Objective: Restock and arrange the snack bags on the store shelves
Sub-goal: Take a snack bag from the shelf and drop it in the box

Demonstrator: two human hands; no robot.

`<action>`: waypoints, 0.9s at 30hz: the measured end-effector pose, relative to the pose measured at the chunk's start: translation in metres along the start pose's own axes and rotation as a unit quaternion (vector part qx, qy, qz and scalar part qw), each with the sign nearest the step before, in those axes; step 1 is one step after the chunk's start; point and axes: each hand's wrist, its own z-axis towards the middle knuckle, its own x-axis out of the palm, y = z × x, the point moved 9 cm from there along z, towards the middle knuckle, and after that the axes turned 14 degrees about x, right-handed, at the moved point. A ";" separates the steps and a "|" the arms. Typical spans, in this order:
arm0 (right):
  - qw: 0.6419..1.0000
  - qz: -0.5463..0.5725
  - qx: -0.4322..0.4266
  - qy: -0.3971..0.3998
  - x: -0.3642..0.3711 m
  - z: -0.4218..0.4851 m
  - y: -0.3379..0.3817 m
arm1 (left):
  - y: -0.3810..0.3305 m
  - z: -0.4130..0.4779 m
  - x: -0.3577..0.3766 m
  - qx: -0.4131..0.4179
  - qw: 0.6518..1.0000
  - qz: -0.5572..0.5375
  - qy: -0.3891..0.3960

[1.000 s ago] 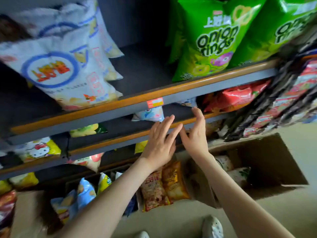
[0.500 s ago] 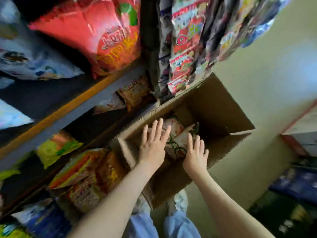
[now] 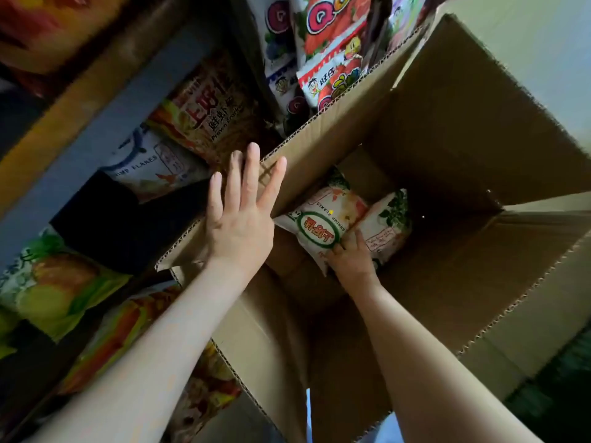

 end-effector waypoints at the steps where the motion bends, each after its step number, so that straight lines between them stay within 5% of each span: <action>1: 1.000 0.010 -0.005 -0.005 -0.002 0.000 0.001 | 0.001 0.001 0.001 0.001 1.000 0.005 -0.003; 8: 0.973 0.215 0.024 -0.085 -0.068 -0.040 -0.040 | -0.013 -0.005 -0.007 0.021 0.990 -0.138 0.033; 11: 0.872 0.453 0.066 -0.172 -0.130 -0.088 -0.090 | -0.012 -0.009 -0.025 0.018 0.960 -0.261 0.096; 15: 0.708 0.676 0.125 -0.162 -0.187 -0.162 -0.146 | 0.015 -0.035 -0.064 0.002 0.909 -0.380 0.172; 20: 0.627 0.756 0.085 -0.169 -0.279 -0.249 -0.177 | 0.071 -0.065 -0.153 0.003 0.877 -0.463 0.132; 27: 0.541 0.833 -0.098 -0.067 -0.402 -0.335 -0.153 | 0.151 -0.112 -0.280 -0.232 0.728 -0.644 -0.052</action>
